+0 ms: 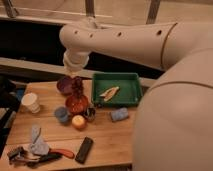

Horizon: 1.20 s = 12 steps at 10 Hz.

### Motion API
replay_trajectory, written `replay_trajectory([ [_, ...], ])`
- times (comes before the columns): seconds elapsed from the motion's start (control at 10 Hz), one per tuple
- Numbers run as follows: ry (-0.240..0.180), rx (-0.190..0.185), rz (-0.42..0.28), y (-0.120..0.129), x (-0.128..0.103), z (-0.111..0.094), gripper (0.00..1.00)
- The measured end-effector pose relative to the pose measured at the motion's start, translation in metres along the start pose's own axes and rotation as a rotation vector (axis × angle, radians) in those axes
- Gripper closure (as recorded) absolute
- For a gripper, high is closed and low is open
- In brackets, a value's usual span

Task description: Place grapes in purple bowl

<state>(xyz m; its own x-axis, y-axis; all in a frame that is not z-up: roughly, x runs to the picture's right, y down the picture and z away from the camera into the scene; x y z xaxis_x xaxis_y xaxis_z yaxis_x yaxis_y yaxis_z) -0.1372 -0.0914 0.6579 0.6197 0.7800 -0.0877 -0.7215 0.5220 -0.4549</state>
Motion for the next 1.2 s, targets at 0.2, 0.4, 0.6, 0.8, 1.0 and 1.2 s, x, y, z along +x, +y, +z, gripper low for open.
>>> replay_trajectory([
  [0.2,-0.077,-0.006,-0.007,-0.017,-0.030,-0.005,0.95],
  [0.4,-0.082,-0.007,-0.009,-0.017,-0.032,-0.005,0.95],
  [0.6,-0.082,-0.008,-0.008,-0.017,-0.032,-0.005,0.95],
  [0.8,-0.082,-0.007,-0.003,-0.019,-0.031,-0.002,0.95],
  [1.0,-0.098,-0.010,-0.001,-0.019,-0.045,0.005,0.95],
  [1.2,-0.125,-0.024,-0.007,-0.011,-0.072,0.016,0.95],
])
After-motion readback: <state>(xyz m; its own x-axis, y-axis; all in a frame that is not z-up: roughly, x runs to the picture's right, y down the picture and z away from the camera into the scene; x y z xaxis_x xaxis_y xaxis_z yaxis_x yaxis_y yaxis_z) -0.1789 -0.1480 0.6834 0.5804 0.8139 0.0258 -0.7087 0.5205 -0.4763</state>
